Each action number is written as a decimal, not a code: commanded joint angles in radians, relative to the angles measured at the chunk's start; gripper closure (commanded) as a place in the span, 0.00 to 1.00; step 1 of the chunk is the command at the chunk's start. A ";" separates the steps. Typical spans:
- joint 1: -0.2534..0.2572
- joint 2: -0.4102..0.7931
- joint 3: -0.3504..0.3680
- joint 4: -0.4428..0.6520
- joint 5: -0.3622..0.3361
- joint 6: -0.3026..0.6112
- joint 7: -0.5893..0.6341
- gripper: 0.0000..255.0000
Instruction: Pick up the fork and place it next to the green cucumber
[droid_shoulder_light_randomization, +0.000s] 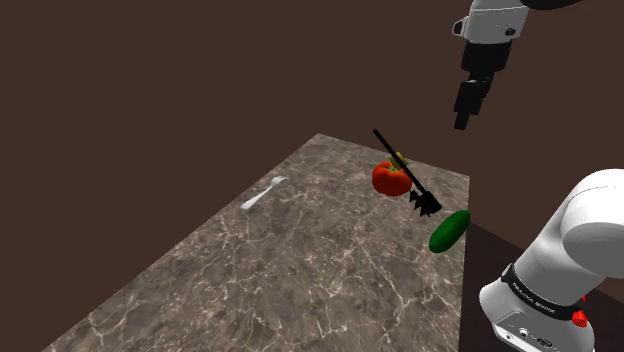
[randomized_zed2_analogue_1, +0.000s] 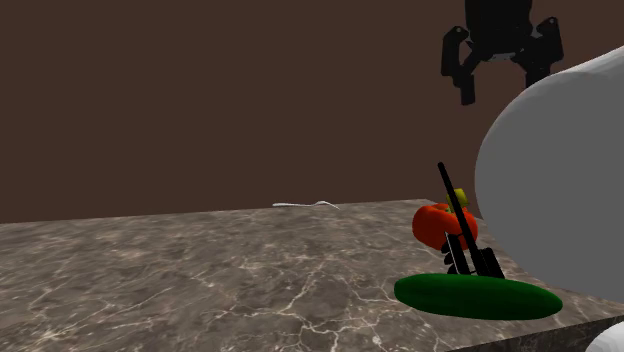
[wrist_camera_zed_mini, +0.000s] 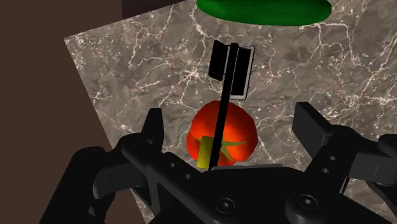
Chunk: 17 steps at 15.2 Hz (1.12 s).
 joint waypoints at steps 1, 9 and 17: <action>0.000 0.000 0.000 0.000 0.000 0.000 0.000 0.00; -0.002 0.111 0.179 -0.031 0.178 0.128 0.363 0.00; -0.024 0.332 0.344 0.039 0.292 0.296 0.708 0.00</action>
